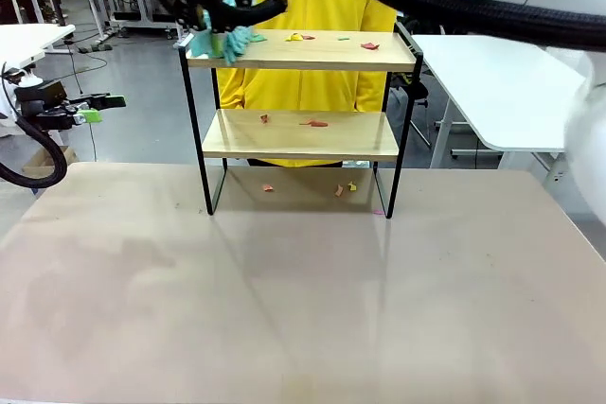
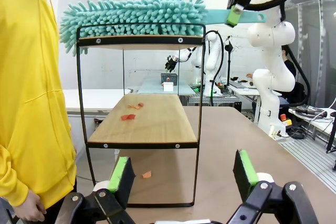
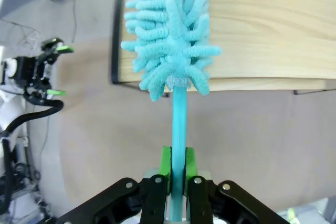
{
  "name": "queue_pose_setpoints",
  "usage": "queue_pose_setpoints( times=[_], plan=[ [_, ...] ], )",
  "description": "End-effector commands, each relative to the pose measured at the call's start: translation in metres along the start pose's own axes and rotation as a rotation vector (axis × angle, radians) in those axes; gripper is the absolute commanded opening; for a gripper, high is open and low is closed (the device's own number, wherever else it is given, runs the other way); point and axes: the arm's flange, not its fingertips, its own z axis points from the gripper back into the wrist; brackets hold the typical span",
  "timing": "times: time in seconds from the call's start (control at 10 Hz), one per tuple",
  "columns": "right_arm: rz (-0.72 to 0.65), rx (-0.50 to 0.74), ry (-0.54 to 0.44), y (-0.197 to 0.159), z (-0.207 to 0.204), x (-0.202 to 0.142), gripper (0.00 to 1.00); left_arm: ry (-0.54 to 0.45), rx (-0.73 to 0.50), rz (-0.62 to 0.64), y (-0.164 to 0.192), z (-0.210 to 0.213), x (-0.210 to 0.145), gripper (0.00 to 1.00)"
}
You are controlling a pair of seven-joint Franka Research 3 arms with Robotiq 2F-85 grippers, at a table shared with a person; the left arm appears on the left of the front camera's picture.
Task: Clean the shelf.
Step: Clean the specific section of the Shelf indicated by the human with the Duster.
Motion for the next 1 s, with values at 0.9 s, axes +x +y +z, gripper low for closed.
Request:
queue_pose_setpoints(
  times=[0.9],
  plan=[
    [-0.098, -0.154, 0.142, -0.275, -0.007, -0.012, 0.13, 0.007, -0.006, -0.016, -0.002, -0.001, 0.001, 1.00]
  ],
)
